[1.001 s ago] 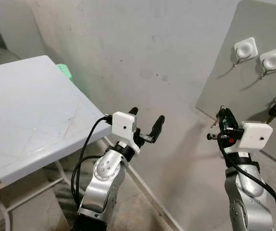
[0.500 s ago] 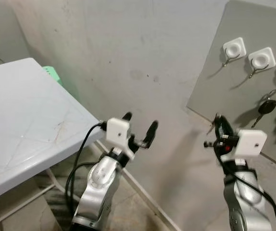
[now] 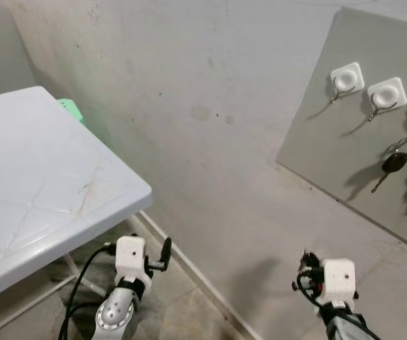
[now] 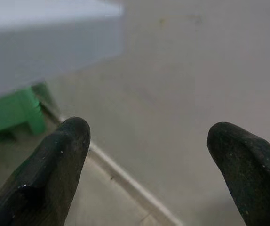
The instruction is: Hang keys on a hook
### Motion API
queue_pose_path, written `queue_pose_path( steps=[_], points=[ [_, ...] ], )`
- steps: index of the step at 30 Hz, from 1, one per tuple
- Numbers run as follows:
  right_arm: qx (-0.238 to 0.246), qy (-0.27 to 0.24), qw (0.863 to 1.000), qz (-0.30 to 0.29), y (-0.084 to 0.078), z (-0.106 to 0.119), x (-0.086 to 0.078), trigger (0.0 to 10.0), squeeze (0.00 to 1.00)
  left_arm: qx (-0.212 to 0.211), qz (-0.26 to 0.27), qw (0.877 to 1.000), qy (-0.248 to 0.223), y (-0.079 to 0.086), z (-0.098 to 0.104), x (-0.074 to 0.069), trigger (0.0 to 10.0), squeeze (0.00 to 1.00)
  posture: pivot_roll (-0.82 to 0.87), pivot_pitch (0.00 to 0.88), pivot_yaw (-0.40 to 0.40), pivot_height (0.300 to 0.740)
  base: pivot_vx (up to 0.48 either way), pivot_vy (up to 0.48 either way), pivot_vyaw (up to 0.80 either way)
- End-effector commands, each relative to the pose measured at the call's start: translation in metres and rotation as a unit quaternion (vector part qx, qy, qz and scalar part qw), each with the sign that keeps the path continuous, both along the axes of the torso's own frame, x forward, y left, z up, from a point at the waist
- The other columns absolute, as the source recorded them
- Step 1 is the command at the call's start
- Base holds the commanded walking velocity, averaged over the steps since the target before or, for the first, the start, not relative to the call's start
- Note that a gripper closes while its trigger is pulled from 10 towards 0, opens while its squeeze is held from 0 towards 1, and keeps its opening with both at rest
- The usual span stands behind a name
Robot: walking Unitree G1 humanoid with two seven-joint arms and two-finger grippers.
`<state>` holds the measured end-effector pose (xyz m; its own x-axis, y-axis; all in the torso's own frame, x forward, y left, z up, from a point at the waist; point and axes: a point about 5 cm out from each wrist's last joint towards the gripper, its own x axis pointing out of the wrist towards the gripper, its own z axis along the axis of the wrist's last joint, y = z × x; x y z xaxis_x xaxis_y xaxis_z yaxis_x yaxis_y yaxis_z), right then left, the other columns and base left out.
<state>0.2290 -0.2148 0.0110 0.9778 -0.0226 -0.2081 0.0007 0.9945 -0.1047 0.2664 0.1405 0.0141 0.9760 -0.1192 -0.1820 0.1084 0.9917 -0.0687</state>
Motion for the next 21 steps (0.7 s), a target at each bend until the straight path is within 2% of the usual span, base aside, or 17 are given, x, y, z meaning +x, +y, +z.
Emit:
queue_pose_path(
  steps=[1,4,7,11,15,21],
  points=[
    [-0.017,0.029,0.999,-0.005,-0.009,-0.014,-0.007,10.0,0.00,0.013,0.005,1.000,0.021,0.003,-0.011,-0.004,10.0,0.00,-0.02,0.038,-0.055,0.740,0.000,0.000,-0.74],
    [-0.027,0.059,0.998,-0.009,-0.014,-0.025,-0.011,10.0,0.00,0.024,0.012,0.999,0.042,0.007,-0.020,-0.007,10.0,0.00,-0.02,0.040,-0.048,0.740,0.000,0.000,-0.74],
    [-0.036,0.106,0.993,-0.024,-0.021,-0.040,-0.020,10.0,0.00,0.021,0.040,0.994,0.095,0.018,-0.037,-0.016,10.0,0.00,-0.03,0.042,-0.045,0.740,0.000,0.000,-0.72],
    [-0.041,0.162,0.985,-0.043,-0.026,-0.057,-0.035,10.0,0.00,0.059,0.036,0.988,0.136,0.025,-0.051,-0.030,10.0,0.00,-0.02,0.041,-0.040,0.740,0.000,0.000,-0.71],
    [-0.041,0.189,0.980,-0.054,-0.026,-0.066,-0.043,10.0,0.00,0.072,0.032,0.984,0.160,0.028,-0.060,-0.040,10.0,0.00,-0.02,0.042,-0.038,0.740,0.000,0.000,-0.70],
    [-0.043,0.205,0.977,-0.051,-0.021,-0.071,-0.047,10.0,0.00,0.077,0.037,0.980,0.177,0.032,-0.066,-0.046,10.0,0.00,-0.02,0.039,-0.038,0.740,0.000,-0.080,-0.69]
  ],
)
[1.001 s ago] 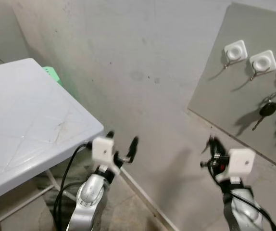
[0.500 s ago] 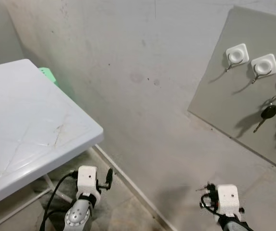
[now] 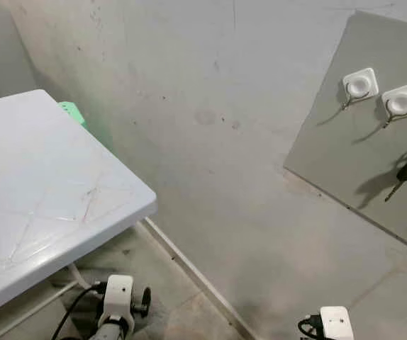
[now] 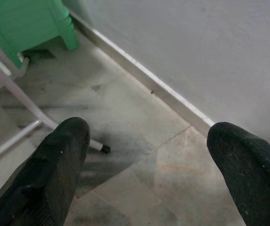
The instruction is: Hang keys on a hook
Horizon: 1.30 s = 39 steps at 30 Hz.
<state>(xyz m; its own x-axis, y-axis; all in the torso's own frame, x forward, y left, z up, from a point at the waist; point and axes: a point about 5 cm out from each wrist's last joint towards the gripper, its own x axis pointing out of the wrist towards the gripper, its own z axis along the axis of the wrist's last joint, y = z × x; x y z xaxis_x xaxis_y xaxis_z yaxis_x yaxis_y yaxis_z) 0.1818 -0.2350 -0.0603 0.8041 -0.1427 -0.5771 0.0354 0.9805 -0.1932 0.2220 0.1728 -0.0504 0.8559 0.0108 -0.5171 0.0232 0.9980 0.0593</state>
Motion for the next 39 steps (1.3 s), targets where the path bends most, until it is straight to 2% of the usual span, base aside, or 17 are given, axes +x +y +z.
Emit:
queue_pose_path(
  steps=[1,4,6,10,11,19,27,29,31,32,34,36,37,38,39],
  points=[
    [-0.003,-0.002,1.000,-0.001,-0.001,0.000,0.000,10.0,0.00,0.005,-0.005,1.000,0.004,0.000,-0.001,-0.001,10.0,0.00,-0.01,0.041,-0.038,0.740,0.000,-0.480,-0.68],
    [-0.004,-0.005,1.000,0.000,0.000,0.000,0.001,10.0,0.00,0.004,-0.006,1.000,0.000,0.000,-0.001,-0.001,10.0,0.00,-0.02,0.040,-0.038,0.740,0.000,-0.480,-0.69],
    [-0.007,-0.006,1.000,0.003,0.001,0.001,0.002,10.0,0.00,-0.009,0.014,1.000,-0.002,0.002,0.000,0.000,10.0,0.00,-0.02,0.041,-0.038,0.740,0.000,0.000,-0.68],
    [-0.008,-0.007,1.000,0.002,-0.001,0.001,0.002,10.0,0.00,-0.011,0.017,1.000,-0.004,0.003,0.001,0.002,10.0,0.00,-0.02,0.040,-0.039,0.740,0.000,0.000,-0.67],
    [0.006,-0.017,1.000,0.003,0.000,0.002,0.003,10.0,0.00,-0.009,0.017,1.000,-0.008,0.002,0.002,0.004,10.0,0.00,-0.02,0.040,-0.041,0.740,0.000,0.000,-0.66],
    [-0.001,-0.024,1.000,0.010,0.000,0.004,0.006,10.0,0.00,-0.024,0.019,0.999,-0.019,-0.001,0.006,0.010,10.0,0.00,-0.02,0.035,-0.043,0.740,0.000,0.000,0.00],
    [0.004,-0.038,0.999,0.019,0.003,0.007,0.010,10.0,0.00,-0.018,-0.002,0.999,-0.033,-0.006,0.009,0.013,10.0,0.00,-0.02,0.032,-0.047,0.740,0.000,0.000,0.00],
    [0.026,-0.090,0.994,0.047,0.011,0.019,0.026,10.0,0.00,-0.027,-0.048,0.995,-0.086,-0.022,0.023,0.026,10.0,0.00,-0.01,0.033,-0.047,0.740,0.000,0.000,0.00],
    [0.044,-0.123,0.989,0.065,0.017,0.028,0.035,10.0,0.00,-0.038,-0.073,0.990,-0.117,-0.031,0.032,0.032,10.0,0.00,-0.01,0.033,-0.048,0.740,0.000,0.000,0.00],
    [0.055,-0.135,0.987,0.074,0.020,0.031,0.039,10.0,0.00,-0.031,-0.095,0.987,-0.130,-0.036,0.036,0.035,10.0,0.00,-0.01,0.033,-0.047,0.740,0.000,0.000,0.00],
    [0.090,-0.177,0.974,0.104,0.032,0.044,0.051,10.0,0.00,-0.030,-0.149,0.973,-0.176,-0.053,0.049,0.041,10.0,0.00,-0.01,0.033,-0.047,0.740,0.000,0.000,0.00],
    [0.099,-0.198,0.968,0.119,0.038,0.051,0.057,10.0,0.00,-0.046,-0.160,0.968,-0.190,-0.059,0.055,0.045,10.0,0.00,-0.01,0.031,-0.046,0.740,0.000,0.000,0.00],
    [0.104,-0.224,0.960,0.133,0.043,0.060,0.064,10.0,0.00,-0.062,-0.174,0.960,-0.211,-0.067,0.064,0.050,10.0,0.00,-0.01,0.031,-0.046,0.740,0.000,0.000,0.00],
    [0.110,-0.261,0.948,0.149,0.049,0.076,0.075,10.0,0.00,-0.074,-0.200,0.946,-0.245,-0.079,0.079,0.056,10.0,0.00,-0.01,0.027,-0.048,0.740,0.000,0.000,0.00],
    [0.110,-0.261,0.948,0.149,0.049,0.076,0.075,10.0,0.00,-0.074,-0.200,0.946,-0.245,-0.079,0.079,0.056,10.0,0.00,-0.01,0.027,-0.048,0.740,0.000,0.000,0.00]
  ],
)
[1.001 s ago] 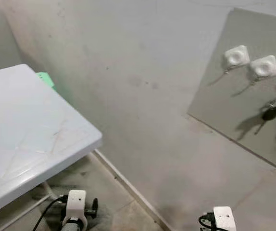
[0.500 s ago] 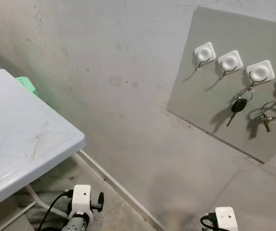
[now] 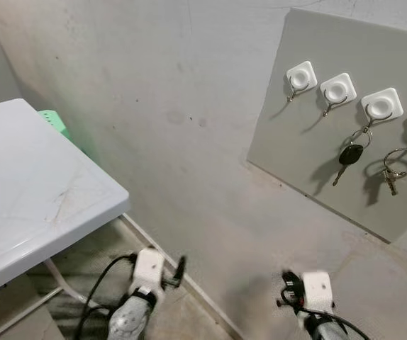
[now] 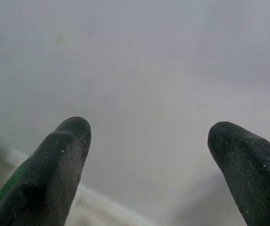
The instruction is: Hang keys on a hook
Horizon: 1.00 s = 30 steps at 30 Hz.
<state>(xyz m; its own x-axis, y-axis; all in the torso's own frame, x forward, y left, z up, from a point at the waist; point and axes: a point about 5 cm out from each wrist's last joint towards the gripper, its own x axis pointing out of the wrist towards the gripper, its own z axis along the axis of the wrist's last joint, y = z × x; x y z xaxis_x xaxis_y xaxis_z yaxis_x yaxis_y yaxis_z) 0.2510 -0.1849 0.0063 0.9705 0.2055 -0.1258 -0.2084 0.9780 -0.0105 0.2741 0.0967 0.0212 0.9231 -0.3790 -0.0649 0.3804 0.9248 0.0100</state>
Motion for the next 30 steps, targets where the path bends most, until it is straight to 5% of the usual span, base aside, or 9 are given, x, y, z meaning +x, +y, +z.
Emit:
queue_pose_path(
  steps=[1,5,17,23,30],
  points=[
    [0.010,-0.060,0.998,0.011,0.003,0.025,0.015,10.0,0.00,-0.010,-0.037,0.998,-0.046,-0.011,0.022,0.010,10.0,0.00,-0.01,0.024,-0.049,0.740,0.000,0.000,0.00],
    [0.036,-0.156,0.987,0.019,0.008,0.076,0.039,10.0,0.00,-0.035,-0.061,0.991,-0.118,-0.019,0.066,0.031,10.0,0.00,-0.01,0.020,-0.054,0.740,0.000,0.000,0.00],
    [0.068,-0.290,0.954,0.027,0.012,0.173,0.064,10.0,0.00,-0.070,-0.152,0.960,-0.223,-0.042,0.158,0.036,10.0,0.00,0.00,0.037,-0.053,0.740,0.000,0.000,0.00],
    [0.076,-0.308,0.948,0.028,0.013,0.188,0.062,10.0,0.00,-0.076,-0.181,0.950,-0.245,-0.050,0.184,0.031,10.0,0.00,0.00,0.044,-0.053,0.740,0.000,0.000,0.00],
    [0.068,-0.318,0.945,0.025,0.007,0.193,0.056,10.0,0.00,-0.078,-0.205,0.945,-0.242,-0.058,0.191,0.022,10.0,0.00,-0.01,0.050,-0.048,0.740,0.000,0.000,0.00]
  ],
)
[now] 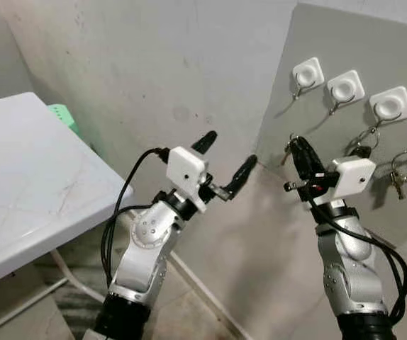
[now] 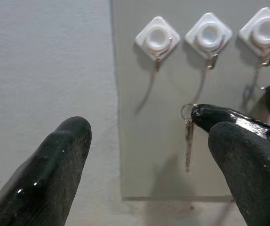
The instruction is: Hang keys on a hook
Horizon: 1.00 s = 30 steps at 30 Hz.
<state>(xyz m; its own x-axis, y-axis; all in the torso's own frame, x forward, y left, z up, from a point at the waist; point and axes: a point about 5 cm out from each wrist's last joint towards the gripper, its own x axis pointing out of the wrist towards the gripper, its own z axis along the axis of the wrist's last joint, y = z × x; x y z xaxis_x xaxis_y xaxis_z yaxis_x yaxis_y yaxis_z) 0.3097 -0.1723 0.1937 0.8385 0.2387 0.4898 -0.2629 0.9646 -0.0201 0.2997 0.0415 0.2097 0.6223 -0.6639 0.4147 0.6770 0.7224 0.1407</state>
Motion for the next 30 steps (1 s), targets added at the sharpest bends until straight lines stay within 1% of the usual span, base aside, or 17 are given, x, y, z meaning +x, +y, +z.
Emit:
queue_pose_path(
  steps=[1,8,13,15,17,18,19,20,21,25,28,30],
  points=[
    [-0.002,-0.015,1.000,-0.011,-0.008,0.007,-0.008,10.0,0.00,0.005,-0.018,1.000,0.002,-0.005,0.003,-0.007,10.0,0.00,-0.01,0.052,-0.045,0.740,0.000,0.000,0.00],
    [-0.001,-0.029,0.999,-0.024,-0.013,0.015,-0.022,10.0,0.00,0.001,-0.036,0.999,0.006,-0.009,0.006,-0.014,10.0,0.00,-0.03,0.058,-0.033,0.740,0.000,0.000,0.00],
    [0.002,-0.028,0.999,-0.025,-0.011,0.017,-0.029,10.0,0.00,0.001,-0.035,0.999,0.009,-0.009,0.010,-0.013,10.0,0.00,-0.04,0.063,-0.025,0.740,0.000,0.000,0.00],
    [-0.003,-0.013,1.000,-0.025,-0.009,0.010,-0.032,10.0,0.00,-0.001,-0.034,0.999,0.012,-0.009,0.010,-0.013,10.0,0.00,-0.04,0.065,-0.025,0.740,0.000,0.000,0.00],
    [-0.017,0.010,1.000,-0.024,-0.006,-0.003,-0.034,10.0,0.00,0.000,-0.033,0.999,0.014,-0.009,0.010,-0.013,10.0,0.00,-0.04,0.067,-0.025,0.740,0.000,0.000,0.00],
    [-0.017,0.010,1.000,-0.024,-0.006,-0.003,-0.034,10.0,0.00,0.000,-0.033,0.999,0.014,-0.009,0.010,-0.013,10.0,0.00,-0.04,0.067,-0.025,0.740,0.000,0.000,0.00],
    [-0.021,0.018,0.999,-0.023,-0.006,-0.009,-0.035,10.0,0.00,0.001,-0.033,0.999,0.015,-0.009,0.009,-0.013,10.0,0.00,-0.04,0.067,-0.025,0.740,0.000,0.000,0.00],
    [-0.025,0.049,0.998,-0.024,-0.006,-0.024,-0.037,10.0,0.00,0.001,-0.031,0.999,0.014,-0.009,0.010,-0.013,10.0,0.00,-0.04,0.067,-0.025,0.740,0.000,0.000,0.00],
    [-0.026,0.060,0.998,-0.024,-0.006,-0.030,-0.037,10.0,0.00,0.000,-0.031,0.999,0.014,-0.009,0.010,-0.013,10.0,0.00,-0.04,0.067,-0.025,0.740,0.000,0.000,0.00],
    [-0.030,0.090,0.995,-0.009,-0.002,-0.043,-0.040,10.0,0.00,-0.005,-0.029,0.999,0.017,-0.008,0.012,-0.012,10.0,0.00,-0.04,0.068,-0.028,0.740,0.000,0.000,0.00],
    [-0.027,0.085,0.996,-0.005,0.000,-0.041,-0.041,10.0,0.00,-0.006,-0.028,0.999,0.016,-0.007,0.013,-0.012,10.0,0.00,-0.03,0.066,-0.031,0.740,0.000,0.000,0.00],
    [-0.011,0.052,0.999,0.000,0.003,-0.022,-0.041,10.0,0.00,-0.006,-0.027,1.000,0.011,-0.007,0.016,-0.012,10.0,0.00,-0.03,0.063,-0.032,0.740,0.000,0.000,0.00]
  ],
)
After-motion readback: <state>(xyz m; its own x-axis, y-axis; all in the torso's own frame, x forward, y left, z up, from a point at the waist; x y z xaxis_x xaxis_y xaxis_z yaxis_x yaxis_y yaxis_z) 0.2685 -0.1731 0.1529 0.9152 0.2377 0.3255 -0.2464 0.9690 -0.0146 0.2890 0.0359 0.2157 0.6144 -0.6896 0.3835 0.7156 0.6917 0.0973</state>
